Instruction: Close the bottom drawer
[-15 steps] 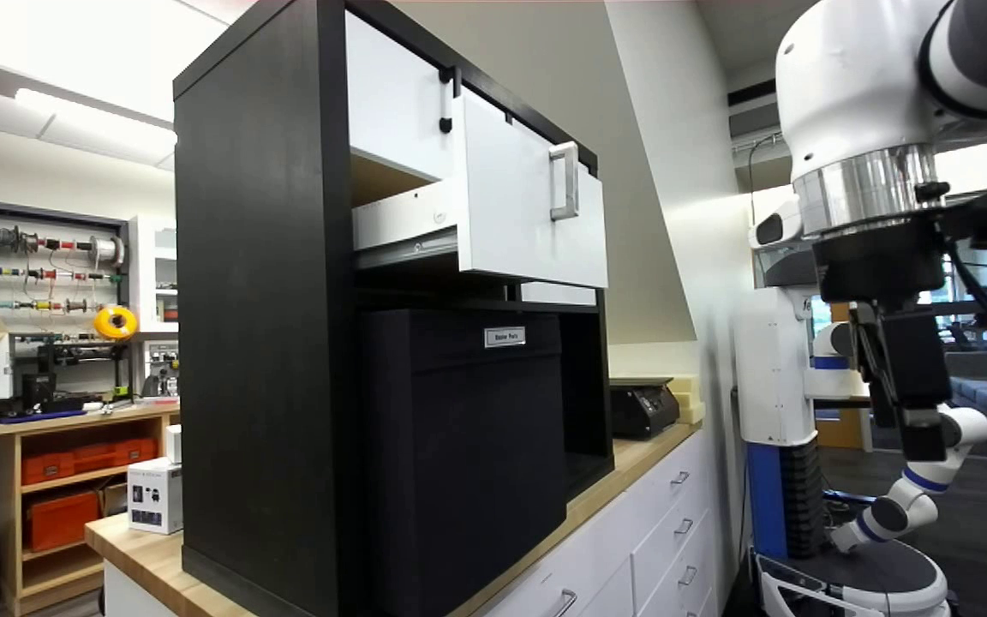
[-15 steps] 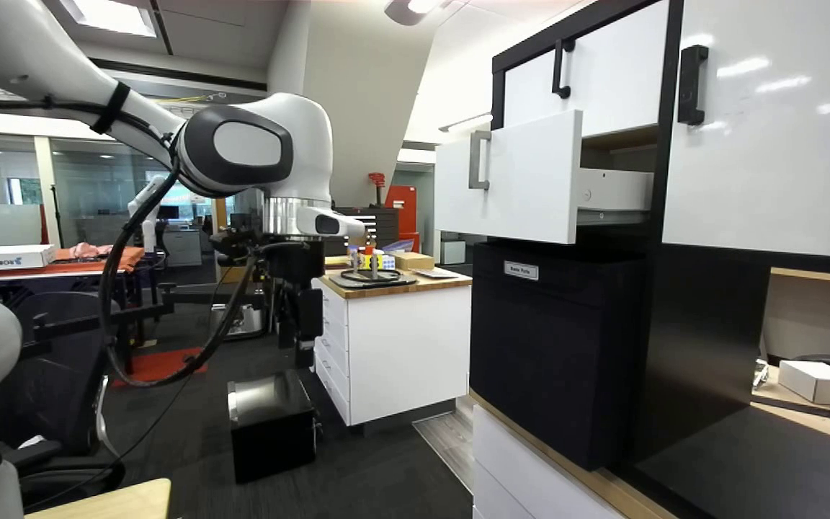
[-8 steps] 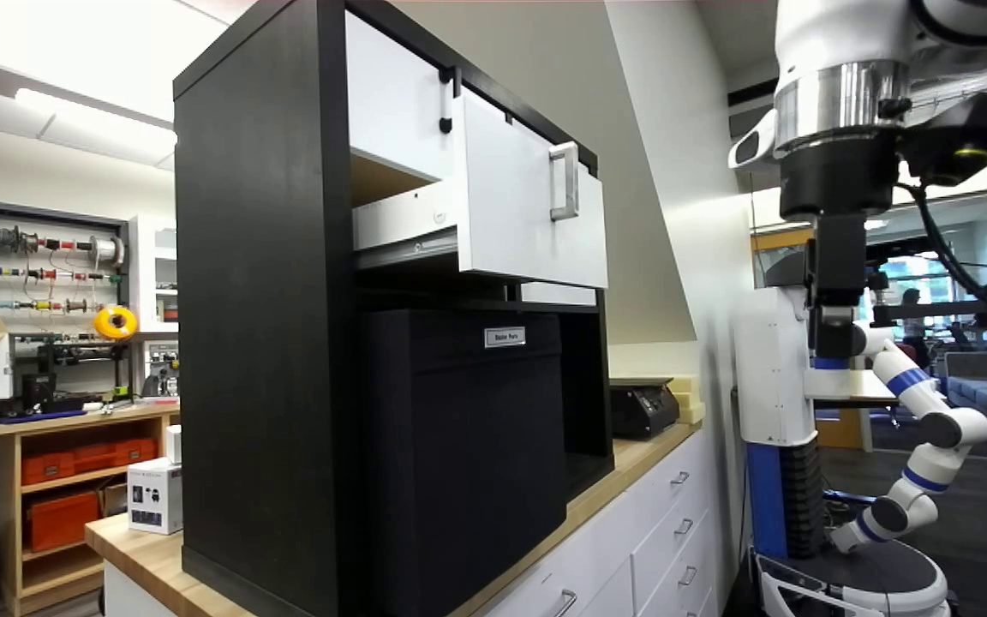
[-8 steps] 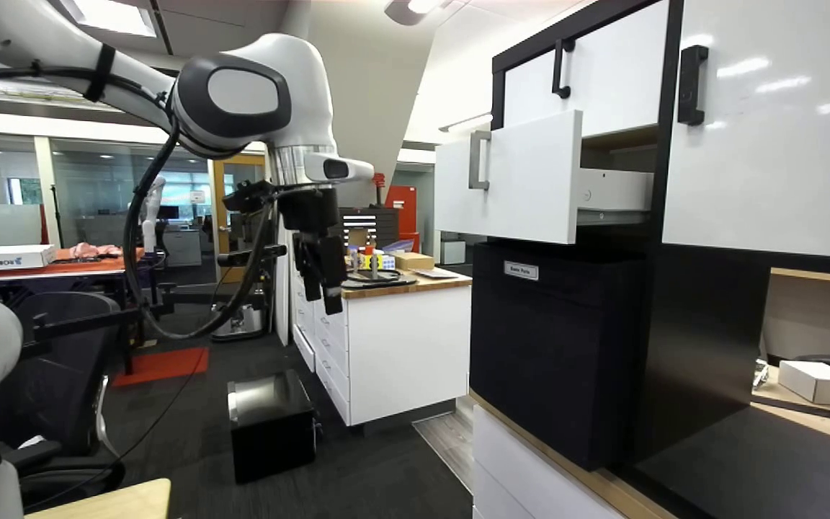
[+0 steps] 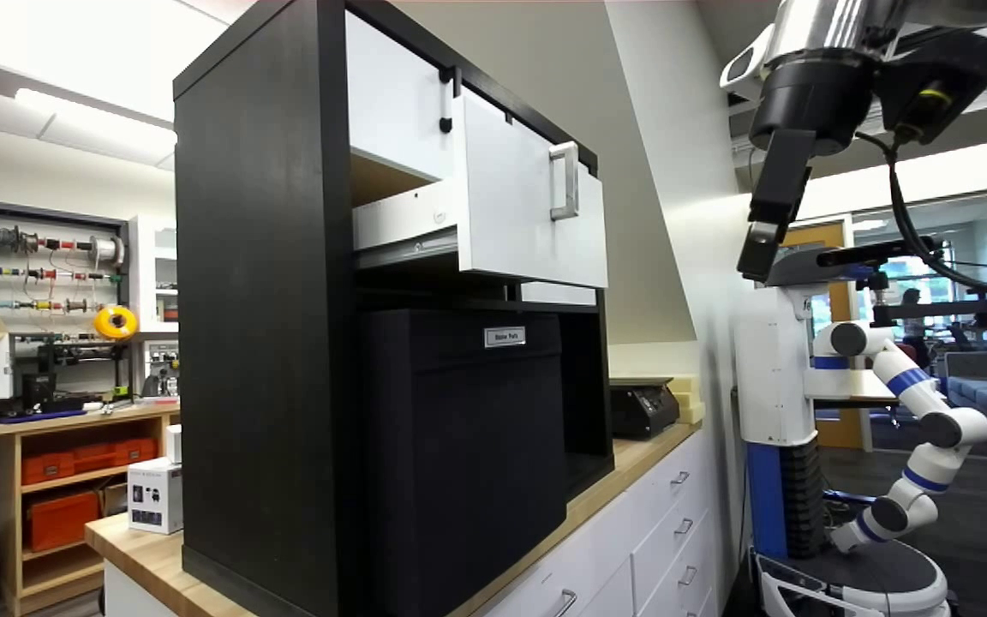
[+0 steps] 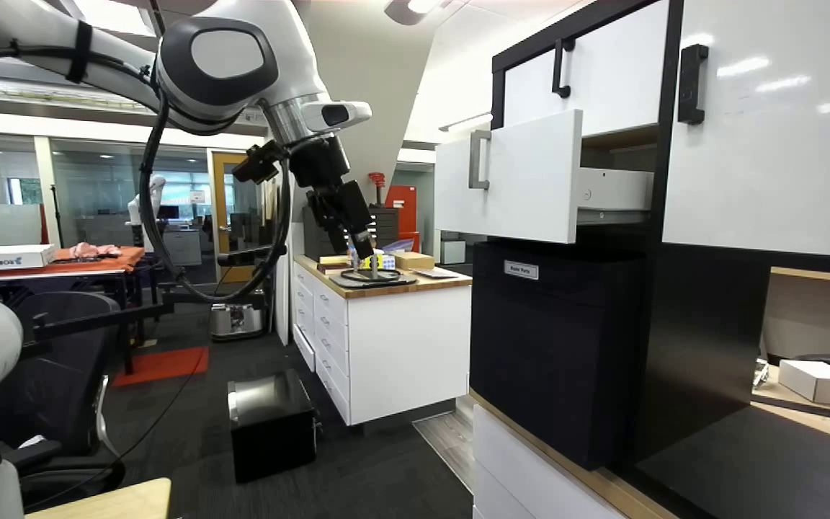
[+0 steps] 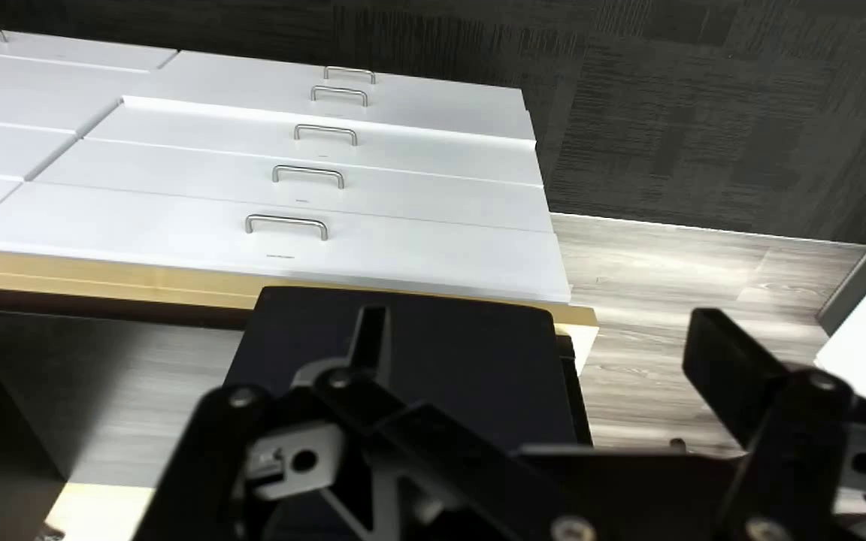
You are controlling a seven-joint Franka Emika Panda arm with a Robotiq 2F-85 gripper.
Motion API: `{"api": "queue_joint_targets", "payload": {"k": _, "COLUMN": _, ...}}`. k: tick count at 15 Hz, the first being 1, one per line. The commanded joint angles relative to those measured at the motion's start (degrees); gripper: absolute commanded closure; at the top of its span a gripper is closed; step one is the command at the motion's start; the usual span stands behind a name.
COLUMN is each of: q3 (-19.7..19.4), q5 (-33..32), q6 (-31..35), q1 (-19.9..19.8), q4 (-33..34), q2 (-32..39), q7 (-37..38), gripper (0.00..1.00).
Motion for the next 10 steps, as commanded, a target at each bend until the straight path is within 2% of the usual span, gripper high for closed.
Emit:
{"api": "queue_joint_targets", "payload": {"k": 1, "q3": -0.02, "q5": -0.11, "q6": -0.06, "q1": 0.1, "q4": 0.13, "q2": 0.04, "q7": 0.06, "gripper": 0.0}}
{"api": "queue_joint_targets", "payload": {"k": 6, "q3": -0.01, "q5": -0.16, "q6": -0.05, "q1": 0.09, "q4": 0.13, "q2": 0.04, "q7": 0.06, "gripper": 0.0}}
{"api": "queue_joint_targets", "payload": {"k": 10, "q3": 0.95, "q5": -2.15, "q6": 1.64, "q1": -1.44, "q4": 0.72, "q2": -0.56, "q7": 1.59, "gripper": 0.0}}
